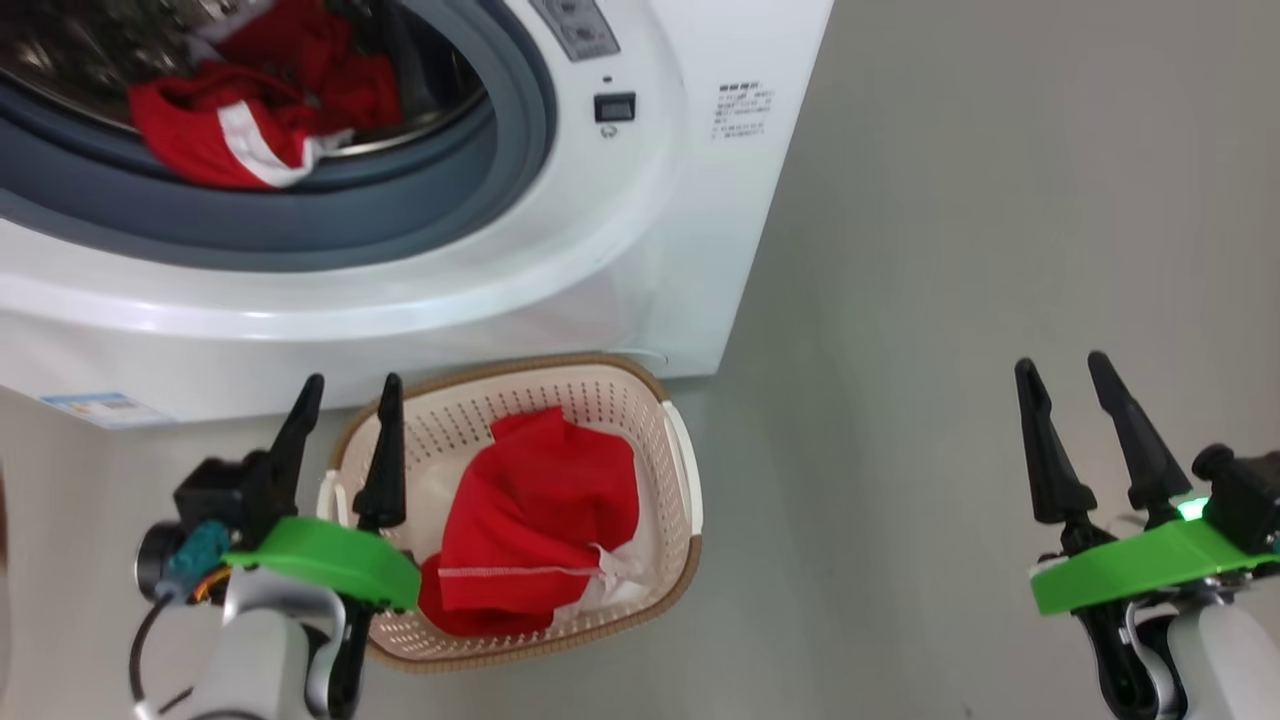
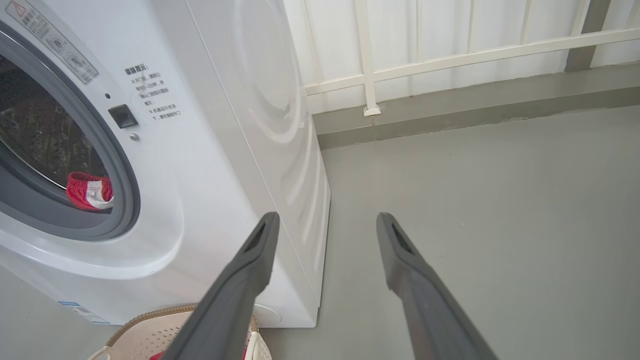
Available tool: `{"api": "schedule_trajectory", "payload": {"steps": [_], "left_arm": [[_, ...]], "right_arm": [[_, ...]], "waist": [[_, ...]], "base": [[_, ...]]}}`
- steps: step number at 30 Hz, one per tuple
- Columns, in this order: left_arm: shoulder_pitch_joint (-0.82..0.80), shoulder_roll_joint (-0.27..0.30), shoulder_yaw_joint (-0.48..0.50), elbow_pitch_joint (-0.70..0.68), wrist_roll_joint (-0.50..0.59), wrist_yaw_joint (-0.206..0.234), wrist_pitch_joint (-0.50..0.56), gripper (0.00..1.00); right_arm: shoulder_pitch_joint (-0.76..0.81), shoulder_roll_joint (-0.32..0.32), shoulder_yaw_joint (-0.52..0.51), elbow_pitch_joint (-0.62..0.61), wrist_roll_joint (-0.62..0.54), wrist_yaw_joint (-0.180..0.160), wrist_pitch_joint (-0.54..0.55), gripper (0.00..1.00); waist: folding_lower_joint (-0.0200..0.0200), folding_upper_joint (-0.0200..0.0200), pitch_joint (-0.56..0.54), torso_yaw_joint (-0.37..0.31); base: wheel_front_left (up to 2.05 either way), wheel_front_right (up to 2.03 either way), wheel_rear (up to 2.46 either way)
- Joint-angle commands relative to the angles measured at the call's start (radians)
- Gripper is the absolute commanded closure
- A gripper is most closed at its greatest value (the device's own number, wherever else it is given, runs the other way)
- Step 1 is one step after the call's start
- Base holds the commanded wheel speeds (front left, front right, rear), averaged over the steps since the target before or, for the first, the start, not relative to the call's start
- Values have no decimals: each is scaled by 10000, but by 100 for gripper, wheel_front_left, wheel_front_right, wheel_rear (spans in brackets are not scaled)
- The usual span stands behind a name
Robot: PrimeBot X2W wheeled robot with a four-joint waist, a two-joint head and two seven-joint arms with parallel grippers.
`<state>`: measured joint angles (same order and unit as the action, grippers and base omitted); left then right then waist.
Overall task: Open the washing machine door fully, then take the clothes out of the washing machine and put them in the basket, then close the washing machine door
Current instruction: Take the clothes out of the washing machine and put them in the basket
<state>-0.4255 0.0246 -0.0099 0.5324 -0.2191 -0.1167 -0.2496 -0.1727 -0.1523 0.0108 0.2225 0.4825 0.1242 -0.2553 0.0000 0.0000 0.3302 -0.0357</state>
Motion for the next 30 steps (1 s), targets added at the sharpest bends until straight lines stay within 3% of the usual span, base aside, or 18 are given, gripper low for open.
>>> {"api": "schedule_trajectory", "payload": {"steps": [1,10,30], "left_arm": [[319,259,333,-469,107,-74,-122,0],[1632,257,563,-1955,272,-85,-122,0],[4022,256,789,-4301,37,492,-122,0]], "right_arm": [[219,-149,142,-197,-112,65,-65,0],[817,-218,98,-169,-109,65,-65,0],[1871,-249,-274,-316,-121,65,-65,0]], "waist": [[0,0,-394,121],[0,0,-1116,161],[0,0,-1683,161]], "base": [[0,0,0],[0,0,0],[0,0,0]]}}
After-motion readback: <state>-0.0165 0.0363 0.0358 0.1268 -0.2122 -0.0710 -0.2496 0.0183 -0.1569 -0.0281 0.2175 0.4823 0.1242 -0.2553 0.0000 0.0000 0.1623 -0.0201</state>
